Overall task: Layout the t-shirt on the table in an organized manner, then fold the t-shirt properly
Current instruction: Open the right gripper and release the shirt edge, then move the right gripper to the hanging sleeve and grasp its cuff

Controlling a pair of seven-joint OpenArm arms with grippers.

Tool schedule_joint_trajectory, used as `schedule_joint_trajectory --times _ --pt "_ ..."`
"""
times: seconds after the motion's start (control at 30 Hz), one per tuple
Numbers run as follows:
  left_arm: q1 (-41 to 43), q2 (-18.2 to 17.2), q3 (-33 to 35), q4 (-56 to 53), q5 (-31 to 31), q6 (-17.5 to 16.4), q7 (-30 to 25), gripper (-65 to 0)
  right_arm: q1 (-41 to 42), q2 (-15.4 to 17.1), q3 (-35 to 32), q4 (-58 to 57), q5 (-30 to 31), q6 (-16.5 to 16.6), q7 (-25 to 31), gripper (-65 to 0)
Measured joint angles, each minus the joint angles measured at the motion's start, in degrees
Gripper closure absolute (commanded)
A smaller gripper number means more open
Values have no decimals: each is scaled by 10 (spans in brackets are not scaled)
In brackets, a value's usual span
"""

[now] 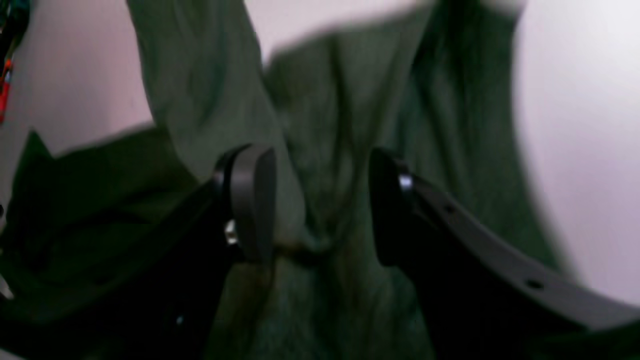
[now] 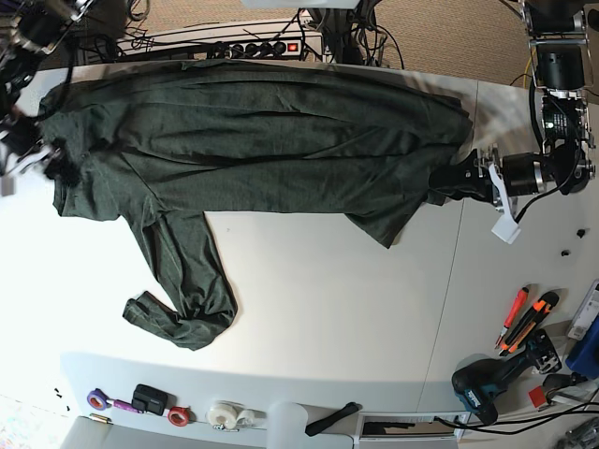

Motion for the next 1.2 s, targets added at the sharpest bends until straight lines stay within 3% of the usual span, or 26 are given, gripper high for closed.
schedule_joint_trajectory --times 0.2,0.37,0.53,0.67,0.8,1.0,1.2 --pt "0 0 0 1 -3 0 0 -273 90 4 1 2 -26 0 33 -295" --pt "0 0 0 1 -3 0 0 -273 172 -12 -2 -3 -155 -2 128 -295" --pt "0 0 0 1 -3 0 -2 -273 250 -12 -52 -71 -247 -13 181 -296" --pt "0 0 0 1 -3 0 -4 -273 320 -11 -124 -214 -270 -30 263 -402" --pt "0 0 0 1 -4 0 -4 -273 399 -21 -188 -382 -307 -62 361 -412" --pt "0 0 0 1 -4 0 -6 -273 487 -65 -199 -539 -343 -86 406 -412" --pt "0 0 0 1 -3 0 -6 -273 515 -104 -199 -547 -425 -183 423 -412"
